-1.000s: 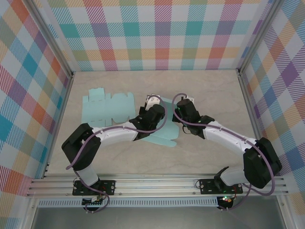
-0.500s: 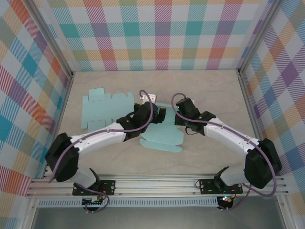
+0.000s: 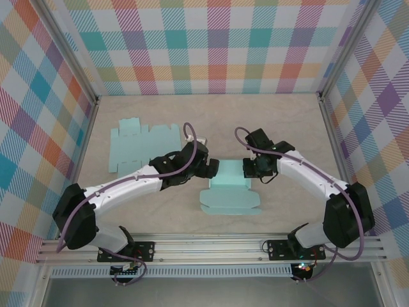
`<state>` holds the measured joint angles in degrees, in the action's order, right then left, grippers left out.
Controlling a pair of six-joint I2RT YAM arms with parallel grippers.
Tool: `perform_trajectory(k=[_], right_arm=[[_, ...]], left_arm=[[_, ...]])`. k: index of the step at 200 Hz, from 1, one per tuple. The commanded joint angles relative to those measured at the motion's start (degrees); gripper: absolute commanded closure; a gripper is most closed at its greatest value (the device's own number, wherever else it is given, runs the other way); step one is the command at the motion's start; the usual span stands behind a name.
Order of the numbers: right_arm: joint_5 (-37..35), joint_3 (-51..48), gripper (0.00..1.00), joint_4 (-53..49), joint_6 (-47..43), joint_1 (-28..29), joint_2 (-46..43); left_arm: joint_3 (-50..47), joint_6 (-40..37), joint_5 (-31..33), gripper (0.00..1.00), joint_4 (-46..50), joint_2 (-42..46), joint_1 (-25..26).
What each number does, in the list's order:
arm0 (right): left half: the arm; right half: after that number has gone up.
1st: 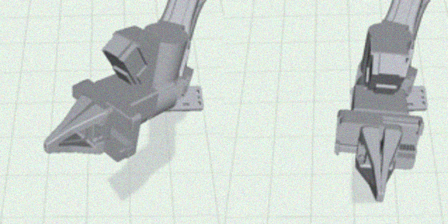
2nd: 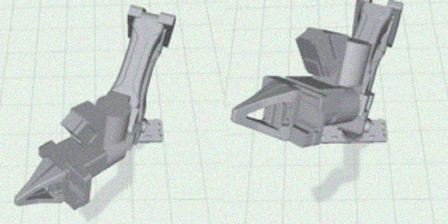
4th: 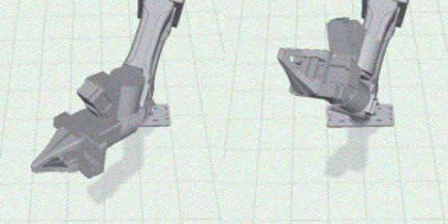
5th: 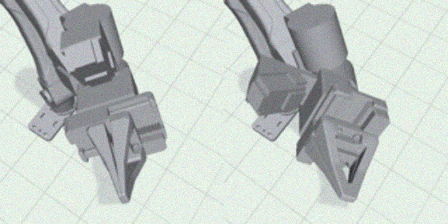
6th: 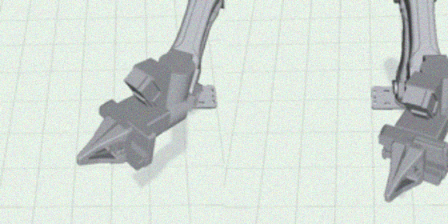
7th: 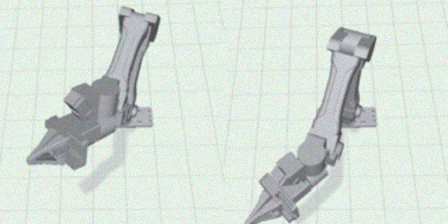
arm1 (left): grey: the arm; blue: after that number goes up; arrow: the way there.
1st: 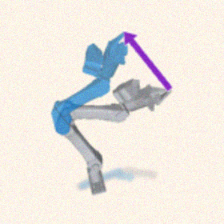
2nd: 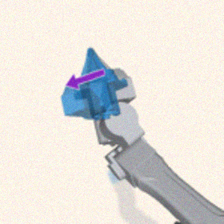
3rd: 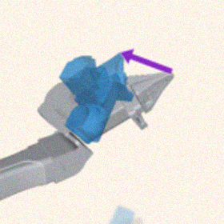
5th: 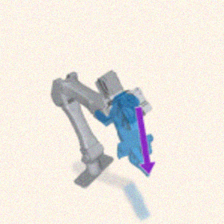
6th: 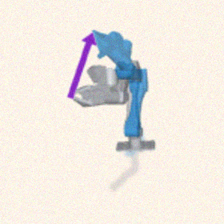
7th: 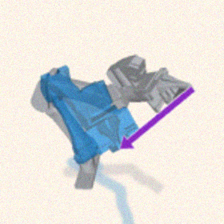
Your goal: Fold the paper box
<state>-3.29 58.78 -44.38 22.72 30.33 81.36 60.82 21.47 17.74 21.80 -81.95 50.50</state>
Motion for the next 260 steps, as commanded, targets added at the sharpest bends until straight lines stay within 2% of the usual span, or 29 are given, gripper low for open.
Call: perform_trajectory(k=[1,37,91,154,197,217,260], right_arm=[[2.51,2.18,1.0,-4.04,-3.15,-0.53,3.01],[-0.43,5.53,1.0,-5.66,-4.6,-0.53,10.98],[-10.9,9.56,1.0,-6.77,-4.55,-0.32,22.19],[-23.12,13.96,1.0,-6.96,-0.42,3.85,33.38],[-26.17,17.26,1.0,-7.25,3.72,6.82,41.41],[-30.65,19.24,1.0,-9.45,6.6,8.9,44.4],[-30.12,19.78,1.0,-7.97,8.69,10.72,45.24]], left_arm=[[-1.9,1.75,-0.78,0.0,1.52,-1.07,0.13],[-1.83,1.88,2.58,0.0,0.85,-4.91,0.3],[-2.37,3.8,7.29,0.0,-1.9,-5.94,0.3],[-7.29,8.14,18.54,0.0,-3.39,1.17,0.3],[-9.76,8.94,24.42,0.0,-3.2,6.25,0.26],[-9.71,8.86,26.26,0.0,-2.42,6.92,0.37],[-8.97,8.86,27.65,0.0,-1.44,6.59,0.22]])
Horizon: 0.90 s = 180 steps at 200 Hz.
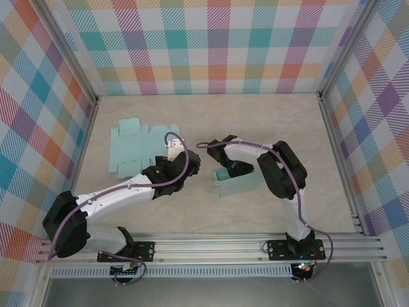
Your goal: Fold the paper box
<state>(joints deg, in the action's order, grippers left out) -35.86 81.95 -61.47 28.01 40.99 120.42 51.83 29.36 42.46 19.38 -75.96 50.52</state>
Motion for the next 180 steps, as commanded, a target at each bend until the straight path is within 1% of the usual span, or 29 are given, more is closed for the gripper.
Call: perform_trajectory(k=[1,22,32,46,62,73,78,82,90,102,116,147,167,180], right_arm=[[2.5,-3.43,1.0,9.19,3.43,0.1,6.12],[3.7,-5.3,1.0,11.12,3.58,0.22,3.55],[3.72,-5.82,0.84,11.45,3.17,0.23,1.61],[3.45,-5.88,0.73,11.25,1.9,0.23,-1.38],[2.6,-5.15,0.55,10.85,-0.28,0.18,-5.48],[1.9,-3.78,0.48,10.4,-1.92,0.22,-7.82],[1.55,-3.03,0.43,10.01,-2.61,0.18,-8.66],[1.14,-2.38,0.36,9.75,-3.13,0.19,-9.34],[0.6,-1.04,0.16,9.24,-4.12,0.14,-10.52],[0.1,0.86,0.0,8.83,-5.74,0.18,-12.37],[0.04,2.85,0.0,8.82,-7.35,0.14,-14.89],[0.67,5.06,0.0,8.22,-9.11,0.14,-22.77],[0.79,3.16,0.0,7.92,-9.21,0.14,-30.29],[0.87,0.65,0.0,7.62,-8.9,0.14,-35.87]], left_arm=[[0.02,1.01,2.96,0.0,1.0,0.58,0.19],[0.23,1.3,2.79,0.0,1.26,0.31,0.21],[0.48,1.56,2.81,0.0,1.75,0.12,0.19],[0.84,2.0,3.05,0.0,2.55,-0.23,0.21],[0.9,2.16,2.91,0.0,2.46,-0.2,0.07],[0.98,2.16,2.5,0.0,2.52,-0.22,-0.08],[1.07,2.16,2.31,0.01,2.61,-0.23,-0.09],[1.16,2.13,2.22,0.02,2.7,-0.29,-0.24],[1.29,2.27,2.2,0.04,3.03,-0.45,-0.38],[1.55,2.47,2.42,0.07,3.57,-0.64,-0.74],[1.86,2.76,2.33,0.1,4.19,-0.87,-1.26],[2.82,2.51,0.93,0.12,5.75,-2.12,-3.34],[3.52,1.39,-0.11,0.16,5.9,-3.61,-4.44],[3.78,-0.24,-1.38,0.17,4.57,-5.15,-5.18]])
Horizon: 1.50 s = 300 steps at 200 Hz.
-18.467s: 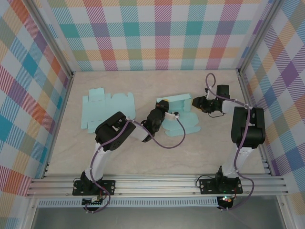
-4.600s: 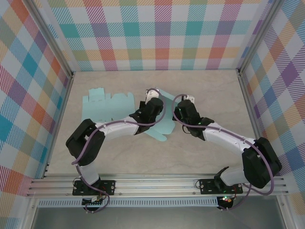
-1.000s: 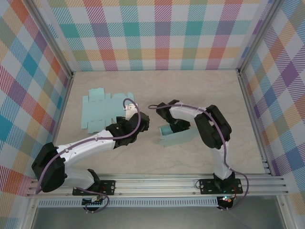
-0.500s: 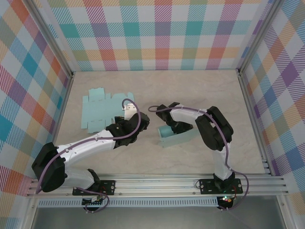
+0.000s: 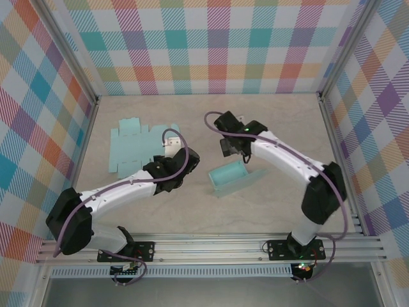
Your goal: Fold the paper box
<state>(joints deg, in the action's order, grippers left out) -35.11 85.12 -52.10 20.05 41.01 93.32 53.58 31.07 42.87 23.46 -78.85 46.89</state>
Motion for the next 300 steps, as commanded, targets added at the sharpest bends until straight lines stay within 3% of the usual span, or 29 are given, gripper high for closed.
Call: perform_trajectory(k=[1,32,69,96,122,133,154,182,235,300], right_arm=[[0.13,-2.73,0.0,-1.73,-0.92,0.12,-9.16],[2.78,-11.85,0.0,-2.98,2.67,0.12,-25.34],[8.45,-25.35,0.0,-5.57,11.6,0.12,-41.88],[13.28,-34.82,0.0,-5.12,17.96,0.12,-47.81],[19.0,-45.12,0.01,2.32,23.05,0.11,-49.84],[22.11,-49.57,0.08,7.56,25.41,0.04,-49.99],[27.38,-57.61,0.33,20.37,29.37,0.07,-49.16],[30.44,-64.51,0.49,34.87,33.49,-1.09,-45.16],[35.12,-62.66,0.57,43.47,29.97,-7.65,-34.74],[42.42,-52.53,0.59,47.19,18.91,-20.4,-20.67]], left_arm=[[2.04,-2.05,-1.9,0.17,0.33,-2.4,-1.59],[4.16,-5.1,-2.62,0.24,-1.49,-8.07,-2.99],[6.37,-8.53,-8.53,0.28,-5.08,-13.79,-3.58],[9.42,-9.58,-10.19,0.35,-4.61,-18.81,-3.74],[11.16,-9.78,-11.53,0.45,-5.08,-22.63,-3.88],[11.61,-9.79,-11.98,0.47,-4.93,-23.88,-3.91],[11.21,-9.36,-12.76,0.52,-5.2,-25.18,-3.99],[8.77,-8.51,-16.43,0.57,-6.99,-25.04,-3.9],[1.75,-4.51,-26.17,0.63,-14.22,-22.51,-2.33],[-2.26,1.11,-29.49,0.63,-20.98,-20.91,6.01]])
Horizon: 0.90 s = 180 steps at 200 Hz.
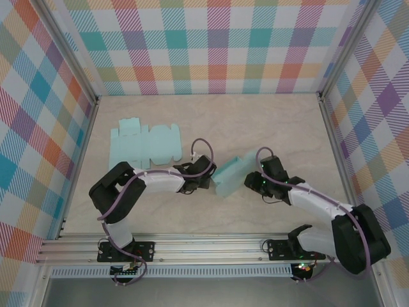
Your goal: Fold the paper box
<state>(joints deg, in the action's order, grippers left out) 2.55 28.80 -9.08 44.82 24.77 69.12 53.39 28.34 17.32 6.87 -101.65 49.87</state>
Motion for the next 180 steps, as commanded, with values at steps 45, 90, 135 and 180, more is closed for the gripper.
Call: perform_trajectory(k=[45,90,135,180], right_arm=[[9.69,13.41,0.59,1.64,-12.89,-12.64,12.59],[2.56,15.22,0.56,-7.4,-17.41,-18.4,7.86],[-1.87,10.64,0.52,-17.68,-19.17,-18.41,-8.43],[2.1,6.17,0.52,-21.5,-16.14,-18.45,-16.54]], left_arm=[[-1.26,6.02,-6.1,0.63,-10.14,-0.29,8.63],[-2.84,7.58,-1.15,0.63,-13.1,2.53,11.01],[-0.32,1.05,4.38,0.59,-3.34,11.01,3.48],[4.62,-0.83,3.55,0.68,-0.99,5.19,-2.79]])
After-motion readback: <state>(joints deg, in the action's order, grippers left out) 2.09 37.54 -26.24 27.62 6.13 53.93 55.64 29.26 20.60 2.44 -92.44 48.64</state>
